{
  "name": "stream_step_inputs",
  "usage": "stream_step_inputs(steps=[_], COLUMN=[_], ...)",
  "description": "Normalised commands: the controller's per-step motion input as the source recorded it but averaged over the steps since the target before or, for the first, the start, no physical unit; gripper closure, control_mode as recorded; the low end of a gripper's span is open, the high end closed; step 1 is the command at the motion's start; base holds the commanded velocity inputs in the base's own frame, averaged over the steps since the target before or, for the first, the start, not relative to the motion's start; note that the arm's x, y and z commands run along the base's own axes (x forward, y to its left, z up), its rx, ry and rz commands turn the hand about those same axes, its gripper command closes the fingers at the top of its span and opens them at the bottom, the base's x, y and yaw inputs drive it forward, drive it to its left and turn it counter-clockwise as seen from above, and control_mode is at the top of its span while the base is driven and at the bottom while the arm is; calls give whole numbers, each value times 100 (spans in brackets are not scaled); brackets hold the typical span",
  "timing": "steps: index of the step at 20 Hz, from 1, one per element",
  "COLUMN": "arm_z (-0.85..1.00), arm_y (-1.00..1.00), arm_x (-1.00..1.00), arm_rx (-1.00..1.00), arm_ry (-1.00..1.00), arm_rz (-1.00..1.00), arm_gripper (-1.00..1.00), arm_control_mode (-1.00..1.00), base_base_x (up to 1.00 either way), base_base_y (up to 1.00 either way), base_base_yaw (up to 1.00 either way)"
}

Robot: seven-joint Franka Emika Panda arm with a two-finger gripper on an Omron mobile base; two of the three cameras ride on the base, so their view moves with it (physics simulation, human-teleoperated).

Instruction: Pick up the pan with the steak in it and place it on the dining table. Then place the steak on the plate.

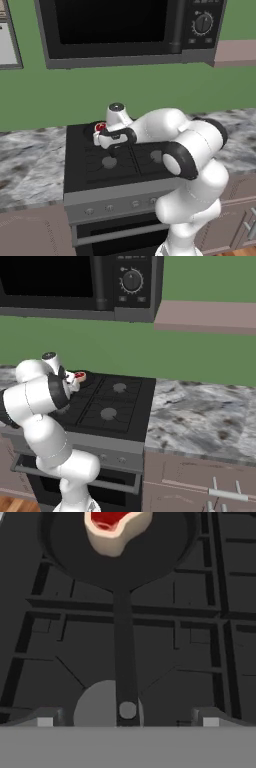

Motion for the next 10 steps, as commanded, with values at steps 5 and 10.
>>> stream_step_inputs(steps=[5,10], arm_z=[-23,-32], arm_y=[0,0], arm_x=[23,23], arm_rx=[0,0], arm_ry=[-3,0], arm_rz=[0,0], arm_gripper=[-100,-100], arm_control_mode=[-100,-100], base_base_x=[0,0], base_base_y=[0,0], base_base_yaw=[0,0])
